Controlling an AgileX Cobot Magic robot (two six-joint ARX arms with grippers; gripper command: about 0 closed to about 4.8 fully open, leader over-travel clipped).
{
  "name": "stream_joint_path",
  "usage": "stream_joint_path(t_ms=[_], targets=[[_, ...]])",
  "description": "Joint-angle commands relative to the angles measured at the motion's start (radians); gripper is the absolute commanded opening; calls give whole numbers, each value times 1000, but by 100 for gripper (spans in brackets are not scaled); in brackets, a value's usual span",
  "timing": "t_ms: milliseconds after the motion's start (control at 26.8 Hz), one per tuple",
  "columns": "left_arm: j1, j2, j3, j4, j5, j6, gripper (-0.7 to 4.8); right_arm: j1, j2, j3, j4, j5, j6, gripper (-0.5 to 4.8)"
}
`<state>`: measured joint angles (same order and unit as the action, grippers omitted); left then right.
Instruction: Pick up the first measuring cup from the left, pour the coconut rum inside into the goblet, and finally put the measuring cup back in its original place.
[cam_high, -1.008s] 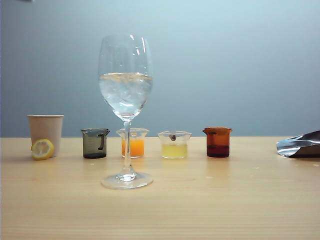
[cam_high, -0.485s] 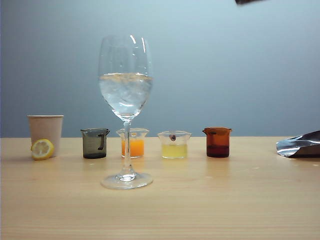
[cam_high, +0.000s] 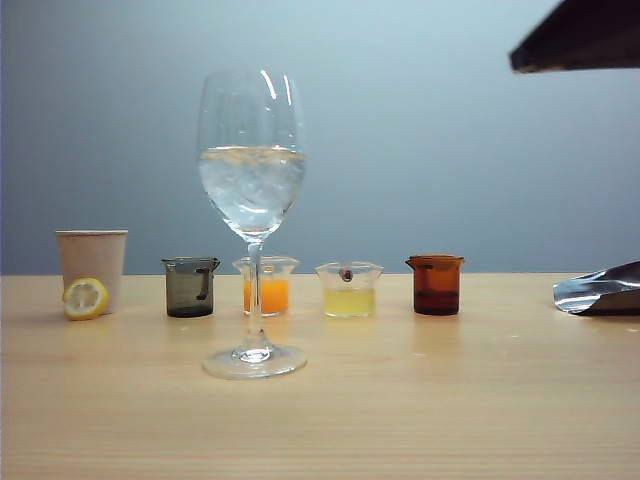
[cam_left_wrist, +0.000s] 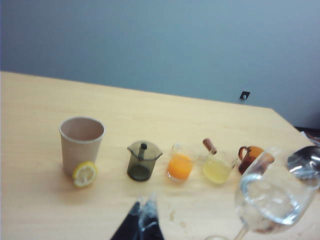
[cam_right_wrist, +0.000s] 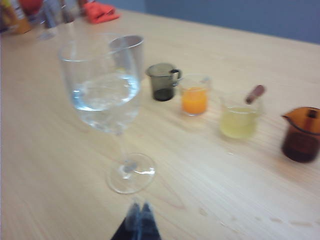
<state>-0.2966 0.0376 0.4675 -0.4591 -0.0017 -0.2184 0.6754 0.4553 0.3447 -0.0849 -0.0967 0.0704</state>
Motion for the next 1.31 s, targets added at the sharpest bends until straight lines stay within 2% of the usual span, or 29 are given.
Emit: stream_joint_path(t_ms=[37,261,336,373,523,709,859,1008,1120,1195,1307], targets=[[0,-31,-71,12,2,-3,-6,0,-68,-43,14,43,16,-9],[0,-36,-202,74,-8,-4,-6,0,-194,-129,7,54,46,-9],[0,-36,-250,127,-19,-36,-6,0,-224,-159,2,55,83,-9],[0,-36,-293,182,-21,-66,-6,0,-252,-184,0,63,107,-9],[0,-36,-368,240,-22,-66,-6,0,-316,-225,-2,134,116,-9],[0,-36,-409,239,-29,-34,-6,0,-387,-242,-92,164,113,-8],[0,-36,-443,293,-40,-18,-6,0,-455,-257,-188,193,113,-8],[0,-36,-458,311,-40,25,-6,1,-454,-309,-79,207,115,-8],[0,-36,-459,284,-6,-5,-5,2,-454,-312,-76,211,143,-7],[0,-36,-459,275,4,-8,-5,2,-454,-312,-78,211,143,29],[0,-36,-459,275,5,2,-5,2,-454,-312,-78,210,142,31]])
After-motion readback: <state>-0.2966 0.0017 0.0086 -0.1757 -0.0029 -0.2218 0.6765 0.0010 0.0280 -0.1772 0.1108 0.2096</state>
